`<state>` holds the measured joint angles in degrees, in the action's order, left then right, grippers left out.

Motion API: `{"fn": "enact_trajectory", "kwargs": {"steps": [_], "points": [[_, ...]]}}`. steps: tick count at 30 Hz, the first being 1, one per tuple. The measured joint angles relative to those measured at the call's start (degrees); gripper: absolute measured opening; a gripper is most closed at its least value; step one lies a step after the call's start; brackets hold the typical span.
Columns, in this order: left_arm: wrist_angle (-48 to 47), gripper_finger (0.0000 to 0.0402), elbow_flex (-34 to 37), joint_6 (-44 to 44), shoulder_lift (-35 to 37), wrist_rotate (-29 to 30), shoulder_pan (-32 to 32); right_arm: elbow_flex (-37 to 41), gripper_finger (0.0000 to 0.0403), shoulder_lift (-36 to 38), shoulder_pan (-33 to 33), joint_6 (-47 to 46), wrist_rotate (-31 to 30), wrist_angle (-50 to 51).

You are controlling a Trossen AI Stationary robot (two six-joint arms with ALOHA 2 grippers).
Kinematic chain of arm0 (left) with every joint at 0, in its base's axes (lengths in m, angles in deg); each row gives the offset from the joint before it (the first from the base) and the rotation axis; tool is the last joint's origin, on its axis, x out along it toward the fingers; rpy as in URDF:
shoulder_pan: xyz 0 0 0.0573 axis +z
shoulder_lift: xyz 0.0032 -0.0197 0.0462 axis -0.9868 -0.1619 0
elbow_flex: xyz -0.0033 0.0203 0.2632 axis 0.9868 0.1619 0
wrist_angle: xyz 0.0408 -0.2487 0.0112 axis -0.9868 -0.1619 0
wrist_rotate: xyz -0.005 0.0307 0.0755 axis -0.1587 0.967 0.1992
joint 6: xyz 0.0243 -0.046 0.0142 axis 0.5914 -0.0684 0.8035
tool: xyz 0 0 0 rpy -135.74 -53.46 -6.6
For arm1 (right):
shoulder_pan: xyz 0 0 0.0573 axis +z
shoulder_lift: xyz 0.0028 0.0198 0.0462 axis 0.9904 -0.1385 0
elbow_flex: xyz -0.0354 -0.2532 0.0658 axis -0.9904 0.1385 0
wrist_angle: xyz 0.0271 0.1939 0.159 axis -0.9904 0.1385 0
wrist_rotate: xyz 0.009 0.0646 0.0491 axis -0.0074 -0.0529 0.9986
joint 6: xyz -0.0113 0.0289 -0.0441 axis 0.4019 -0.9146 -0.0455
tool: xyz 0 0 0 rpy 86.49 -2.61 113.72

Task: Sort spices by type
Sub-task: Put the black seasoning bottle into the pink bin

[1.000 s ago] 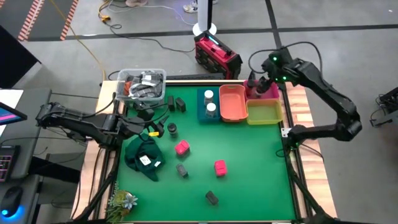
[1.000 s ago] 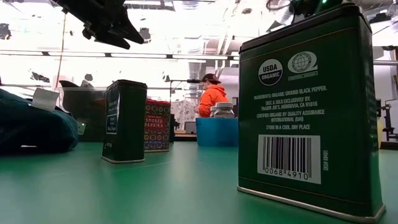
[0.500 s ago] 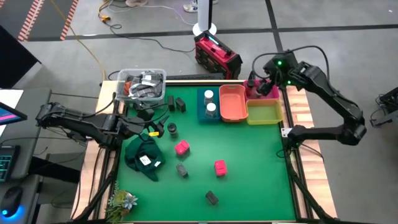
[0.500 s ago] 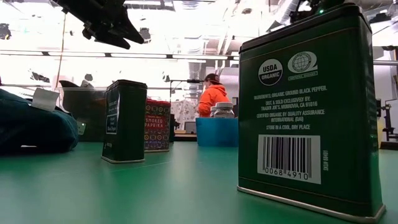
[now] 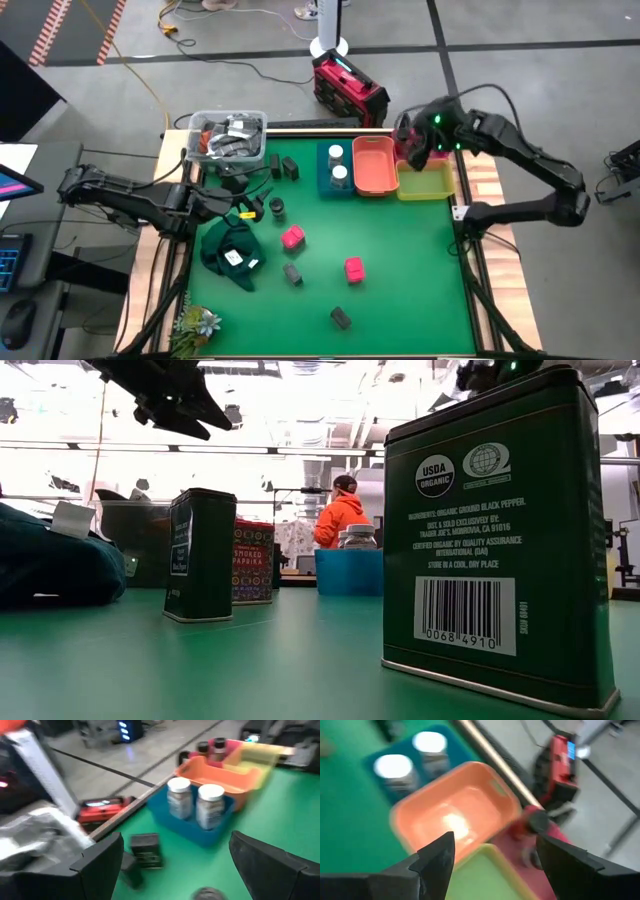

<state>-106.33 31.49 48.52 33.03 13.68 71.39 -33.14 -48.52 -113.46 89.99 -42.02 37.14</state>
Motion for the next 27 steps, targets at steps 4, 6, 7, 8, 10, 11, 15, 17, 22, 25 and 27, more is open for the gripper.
{"fn": "enact_trajectory", "kwargs": {"steps": [4, 6, 7, 8, 10, 11, 15, 17, 22, 25, 27], "points": [[2.79, 0.0348, 0.01, -0.81, -0.68, -3.7, -0.01, 0.04, 0.0306, 0.95, 10.78, -3.67, -4.16, -0.05], [3.96, 0.0348, 0.01, -0.93, -1.87, -3.76, 0.18, 1.02, 0.0306, 1.75, 16.4, -5.35, -7.06, -0.96], [4.5, 0.0348, 0.01, -0.44, -2.83, -4.14, 0.65, 2.07, 0.0306, 2.26, 18.82, -6.19, -8.31, -1.74], [4.93, 0.0348, -0.19, 0.39, -3.94, -5.51, 1.46, 3.26, 0.0306, 2.77, 21.16, -7.13, -9.24, -2.65], [4.65, 0.0348, -1.21, 1.29, -6.6, -9.33, 4.09, 5.69, 0.0306, 3.55, 25.18, -9.15, -10.75, -4.01], [3.95, 0.0348, -1.83, 1.18, -7.96, -12.26, 5.54, 7.09, 0.0306, 3.96, 27.13, -10.43, -11.64, -5.15], [-0.37, 0.0348, -4.01, 0.86, -13.01, -25.36, 9.95, 12.1, 0.0306, 5.2, 34.41, -14.51, -15.16, -9.04], [-3.19, 0.0348, -4.76, 0.86, -14.86, -27.03, 10.91, 14.31, 0.0306, 5.6, 37.63, -15.94, -16.95, -10.52], [-6.34, 0.0348, -5.2, 0.9, -18.38, -28.56, 12.99, 18.8, 0.0306, 5.55, 44.64, -17.32, -22.97, -17.13], [-6.82, 0.0348, -5.2, 0.66, -20.81, -30.6, 13.19, 20.8, 0.0306, 5.53, 47.11, -17.09, -25.22, -22.08], [-7.13, 0.0348, -5.2, 0.6, -22.38, -30.59, 13.22, 21.46, 0.0306, 5.51, 48.22, -17.05, -25.79, -23.88]]}}
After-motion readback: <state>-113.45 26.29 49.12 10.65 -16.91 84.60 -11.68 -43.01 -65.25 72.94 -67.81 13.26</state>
